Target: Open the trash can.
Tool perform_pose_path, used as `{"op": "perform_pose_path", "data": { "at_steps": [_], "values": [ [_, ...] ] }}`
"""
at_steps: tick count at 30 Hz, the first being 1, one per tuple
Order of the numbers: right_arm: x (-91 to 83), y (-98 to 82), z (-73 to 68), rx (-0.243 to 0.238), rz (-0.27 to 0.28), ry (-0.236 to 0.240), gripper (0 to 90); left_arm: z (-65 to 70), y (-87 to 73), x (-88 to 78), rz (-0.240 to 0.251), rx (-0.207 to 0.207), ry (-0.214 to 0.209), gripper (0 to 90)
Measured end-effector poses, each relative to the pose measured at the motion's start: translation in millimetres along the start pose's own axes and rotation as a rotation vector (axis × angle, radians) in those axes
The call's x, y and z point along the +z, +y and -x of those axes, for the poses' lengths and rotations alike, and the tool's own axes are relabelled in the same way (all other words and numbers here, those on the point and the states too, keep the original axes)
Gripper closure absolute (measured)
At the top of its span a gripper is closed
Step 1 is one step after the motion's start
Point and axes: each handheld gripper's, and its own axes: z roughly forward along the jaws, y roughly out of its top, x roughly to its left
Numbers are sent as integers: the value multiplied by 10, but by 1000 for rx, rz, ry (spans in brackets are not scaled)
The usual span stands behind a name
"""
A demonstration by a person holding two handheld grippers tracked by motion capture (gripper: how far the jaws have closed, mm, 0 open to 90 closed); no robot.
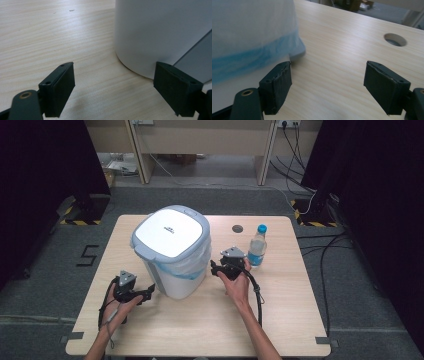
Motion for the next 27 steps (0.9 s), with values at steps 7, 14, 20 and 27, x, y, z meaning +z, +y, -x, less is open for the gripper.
{"op": "perform_pose_path", "data": {
  "at_steps": [7, 14, 20, 27],
  "values": [
    [229, 35, 72, 90, 24, 213, 565, -54, 58, 44, -7, -3, 14, 164],
    [161, 37, -14, -6, 8, 297, 568, -313, 151, 171, 17, -67, 57, 283],
    [161, 64, -137, -51, -41, 300, 397, -524, 178, 297, 54, -160, 74, 234],
    [479, 249, 45, 19, -75, 185, 372, -511, 181, 292, 53, -161, 71, 269]
  ]
}}
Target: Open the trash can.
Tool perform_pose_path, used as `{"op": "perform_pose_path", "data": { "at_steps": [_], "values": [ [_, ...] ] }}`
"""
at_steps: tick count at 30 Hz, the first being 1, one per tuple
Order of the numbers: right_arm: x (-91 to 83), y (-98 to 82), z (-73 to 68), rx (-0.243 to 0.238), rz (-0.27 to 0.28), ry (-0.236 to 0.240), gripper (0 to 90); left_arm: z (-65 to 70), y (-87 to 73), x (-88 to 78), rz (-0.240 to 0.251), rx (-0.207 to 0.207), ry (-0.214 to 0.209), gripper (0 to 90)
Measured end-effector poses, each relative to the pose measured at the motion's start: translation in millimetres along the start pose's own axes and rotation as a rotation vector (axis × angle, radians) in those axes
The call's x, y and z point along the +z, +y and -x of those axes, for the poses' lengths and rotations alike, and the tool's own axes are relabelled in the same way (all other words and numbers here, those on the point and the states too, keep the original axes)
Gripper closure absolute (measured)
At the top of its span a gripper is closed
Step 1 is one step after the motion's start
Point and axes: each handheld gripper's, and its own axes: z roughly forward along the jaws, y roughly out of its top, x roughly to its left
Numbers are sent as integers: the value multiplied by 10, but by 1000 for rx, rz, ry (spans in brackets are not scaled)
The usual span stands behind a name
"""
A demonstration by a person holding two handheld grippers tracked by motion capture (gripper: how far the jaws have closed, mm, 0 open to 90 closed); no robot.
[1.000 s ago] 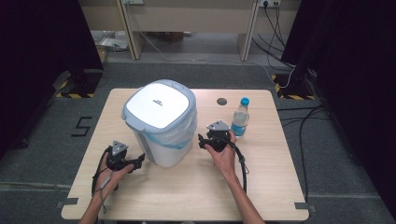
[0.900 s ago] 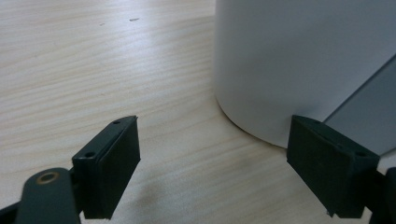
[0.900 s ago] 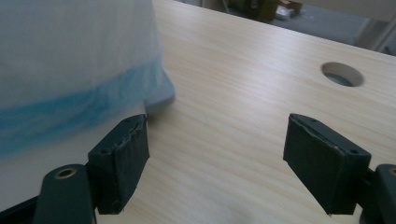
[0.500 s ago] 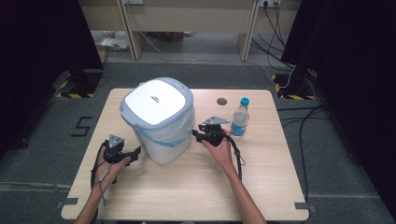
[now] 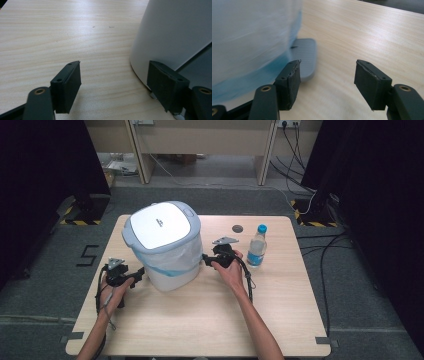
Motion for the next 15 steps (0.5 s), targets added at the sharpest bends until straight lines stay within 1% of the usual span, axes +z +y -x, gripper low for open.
{"op": "perform_pose_path", "data": {
  "at_steps": [1, 2, 3, 4, 5, 6, 7, 8, 9, 10, 11, 13, 15],
  "values": [
    [123, 39, 26, 17, -7, 3, 365, 6, 2, -2, -1, 2, 2, 280],
    [123, 39, 26, 17, -7, 3, 365, 7, 8, -1, -4, 4, 2, 280],
    [180, 54, 21, 25, -10, 13, 364, 9, 15, 13, -4, 0, -3, 280],
    [242, 66, 10, 9, -17, 12, 360, 14, 19, 31, -2, -6, -7, 280],
    [293, 63, 5, -2, -30, 19, 389, 15, 22, 41, 0, -6, -1, 287],
    [305, 55, 21, 24, -17, 30, 374, 12, 27, 56, 0, -5, -4, 287],
    [310, 30, 59, 72, -20, 54, 370, 11, 36, 79, -1, -12, -4, 287],
    [310, 30, 59, 72, -20, 54, 370, 15, 48, 110, 1, -17, -2, 287],
    [300, 13, 59, 87, -26, 68, 375, 21, 61, 147, 5, -14, 1, 290],
    [282, -8, 50, 93, -28, 67, 387, 32, 76, 186, 6, -17, 2, 308],
    [257, -24, 40, 88, -23, 53, 387, 45, 93, 227, 8, -24, 1, 334],
    [196, -55, 14, 86, -35, 37, 387, 79, 133, 294, 17, -33, 3, 378],
    [141, -89, -15, 104, -41, 27, 402, 118, 160, 337, 29, -27, 6, 450]
  ]
}}
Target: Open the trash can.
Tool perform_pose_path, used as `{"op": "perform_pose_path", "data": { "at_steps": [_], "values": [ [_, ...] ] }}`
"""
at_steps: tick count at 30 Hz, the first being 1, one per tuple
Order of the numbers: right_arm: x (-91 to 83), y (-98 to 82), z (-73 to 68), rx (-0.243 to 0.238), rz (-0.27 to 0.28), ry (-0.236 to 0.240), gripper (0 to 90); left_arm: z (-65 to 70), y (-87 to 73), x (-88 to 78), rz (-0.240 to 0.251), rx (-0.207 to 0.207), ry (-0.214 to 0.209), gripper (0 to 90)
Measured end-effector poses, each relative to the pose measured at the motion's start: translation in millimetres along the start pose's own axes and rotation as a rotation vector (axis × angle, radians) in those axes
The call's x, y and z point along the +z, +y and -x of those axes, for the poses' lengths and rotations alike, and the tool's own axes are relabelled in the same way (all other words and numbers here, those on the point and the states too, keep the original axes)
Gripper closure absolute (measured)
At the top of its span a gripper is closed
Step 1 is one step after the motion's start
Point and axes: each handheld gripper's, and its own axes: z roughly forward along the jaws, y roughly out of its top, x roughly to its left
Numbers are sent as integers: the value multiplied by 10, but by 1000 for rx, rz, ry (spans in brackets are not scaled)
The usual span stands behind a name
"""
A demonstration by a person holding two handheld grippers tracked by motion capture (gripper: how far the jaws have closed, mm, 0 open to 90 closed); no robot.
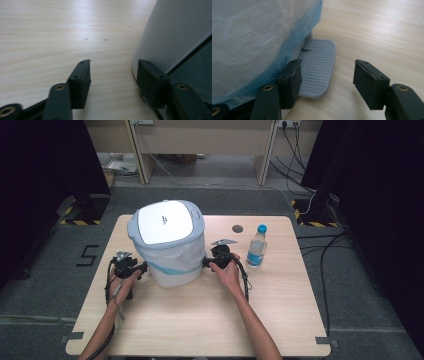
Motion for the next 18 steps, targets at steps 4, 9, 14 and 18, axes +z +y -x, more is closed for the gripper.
{"op": "perform_pose_path", "data": {
  "at_steps": [4, 9, 14, 18],
  "values": [
    [-134, -142, -135, 26, 20, -40, 415, -4, -26, -139, 10, -18, -34, 265],
    [-278, -334, -370, 12, 53, -84, 415, 11, -112, -480, 32, -13, -47, 226],
    [-348, -315, -378, -25, 31, -57, 352, 136, -197, -635, 38, 25, -26, 267],
    [-328, -100, -125, 33, 80, -68, 351, 174, -192, -657, 27, 30, -13, 288]
  ]
}}
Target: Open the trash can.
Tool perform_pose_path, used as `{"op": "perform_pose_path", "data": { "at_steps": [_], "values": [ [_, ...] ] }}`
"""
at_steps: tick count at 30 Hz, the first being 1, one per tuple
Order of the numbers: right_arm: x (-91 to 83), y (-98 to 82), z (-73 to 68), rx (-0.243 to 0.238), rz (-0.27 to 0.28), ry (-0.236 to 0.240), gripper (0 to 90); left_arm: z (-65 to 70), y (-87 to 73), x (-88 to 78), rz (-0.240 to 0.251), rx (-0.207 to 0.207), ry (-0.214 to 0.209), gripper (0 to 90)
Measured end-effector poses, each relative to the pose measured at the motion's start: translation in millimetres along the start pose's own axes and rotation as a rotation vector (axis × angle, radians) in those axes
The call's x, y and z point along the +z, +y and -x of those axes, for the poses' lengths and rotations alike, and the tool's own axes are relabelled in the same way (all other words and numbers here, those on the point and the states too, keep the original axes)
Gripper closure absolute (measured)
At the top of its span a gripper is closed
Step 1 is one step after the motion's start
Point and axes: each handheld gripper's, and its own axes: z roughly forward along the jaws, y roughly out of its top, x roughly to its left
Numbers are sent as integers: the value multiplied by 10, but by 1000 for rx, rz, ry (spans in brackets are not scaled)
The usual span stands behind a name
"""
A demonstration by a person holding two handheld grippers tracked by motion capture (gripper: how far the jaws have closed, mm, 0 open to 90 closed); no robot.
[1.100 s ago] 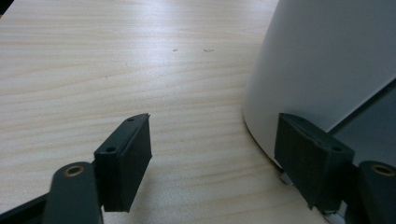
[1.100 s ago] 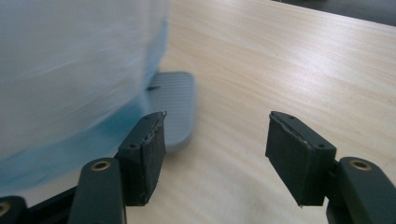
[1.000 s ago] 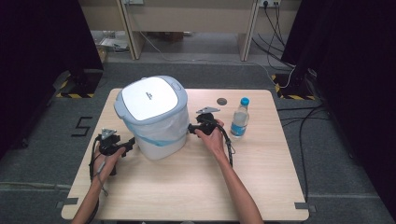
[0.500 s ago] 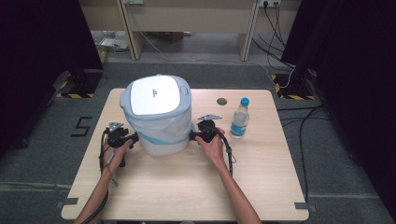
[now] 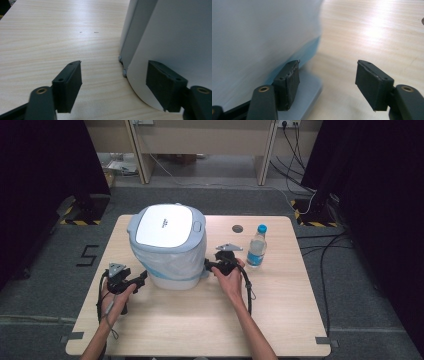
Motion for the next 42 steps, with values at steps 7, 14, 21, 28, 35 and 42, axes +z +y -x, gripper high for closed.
{"op": "perform_pose_path", "data": {
  "at_steps": [7, 14, 21, 28, 35, 42],
  "values": [
    [385, 139, 119, -5, -87, -31, 350, 77, -97, -71, -24, 31, -22, 256],
    [327, 54, 121, 31, -117, -12, 421, 47, -52, 35, -12, 2, -10, 259],
    [67, -154, 64, 62, -104, -20, 528, 62, 109, 303, 2, -53, 14, 409],
    [-112, -300, -43, 22, -86, -1, 528, 81, 191, 450, -9, -99, 8, 491],
    [-156, -412, -217, -2, -66, 7, 546, 155, 189, 522, -42, -134, -54, 499],
    [-41, -438, -462, -38, -64, 23, 404, 224, 158, 532, -36, -117, -105, 246]
  ]
}}
